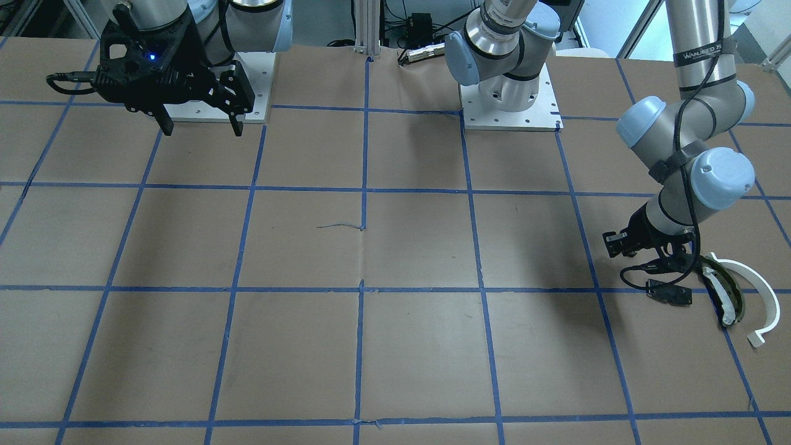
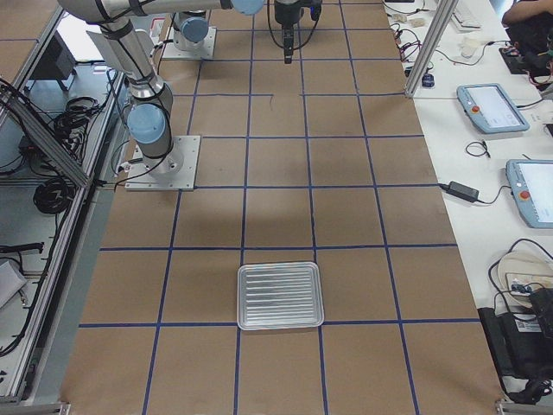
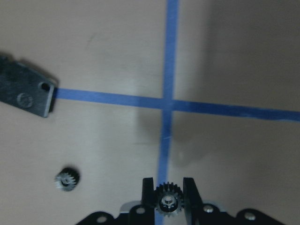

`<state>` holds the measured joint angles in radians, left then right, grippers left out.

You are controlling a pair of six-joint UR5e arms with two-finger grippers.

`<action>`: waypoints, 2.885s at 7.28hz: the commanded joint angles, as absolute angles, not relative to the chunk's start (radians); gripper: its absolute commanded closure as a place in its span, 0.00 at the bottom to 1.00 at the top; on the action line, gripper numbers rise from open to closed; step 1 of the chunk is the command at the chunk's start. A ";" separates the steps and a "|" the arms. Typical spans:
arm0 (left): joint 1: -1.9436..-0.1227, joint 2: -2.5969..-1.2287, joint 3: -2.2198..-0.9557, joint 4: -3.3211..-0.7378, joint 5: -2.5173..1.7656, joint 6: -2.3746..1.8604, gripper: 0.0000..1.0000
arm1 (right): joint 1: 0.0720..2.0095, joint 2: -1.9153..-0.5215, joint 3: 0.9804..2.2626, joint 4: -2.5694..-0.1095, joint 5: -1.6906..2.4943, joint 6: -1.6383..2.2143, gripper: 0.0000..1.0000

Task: Place bearing gear from tray to pile

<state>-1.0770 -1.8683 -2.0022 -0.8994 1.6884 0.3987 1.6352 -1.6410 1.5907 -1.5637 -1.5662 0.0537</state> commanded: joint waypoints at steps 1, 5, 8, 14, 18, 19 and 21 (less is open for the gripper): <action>-1.060 -1.893 -2.016 -0.854 1.686 0.422 1.00 | 1.635 -1.641 1.591 -1.563 -1.566 0.052 0.00; -1.055 -1.916 -2.013 -0.844 1.693 0.422 0.91 | 1.635 -1.643 1.592 -1.559 -1.566 0.051 0.00; -1.055 -1.910 -2.013 -0.844 1.697 0.422 0.52 | 1.635 -1.643 1.592 -1.557 -1.566 0.051 0.00; -1.314 -1.784 -1.751 -1.256 1.686 0.080 0.00 | 1.637 -1.643 1.592 -1.557 -1.566 0.052 0.00; -1.604 -1.704 -1.438 -1.552 1.549 -0.103 0.00 | 1.637 -1.643 1.592 -1.557 -1.566 0.052 0.00; -1.661 -1.703 -1.416 -1.557 1.565 -0.106 0.00 | 1.637 -1.643 1.592 -1.557 -1.566 0.052 0.00; -1.672 -1.668 -1.427 -1.568 1.602 -0.110 0.00 | 1.637 -1.643 1.592 -1.555 -1.566 0.052 0.00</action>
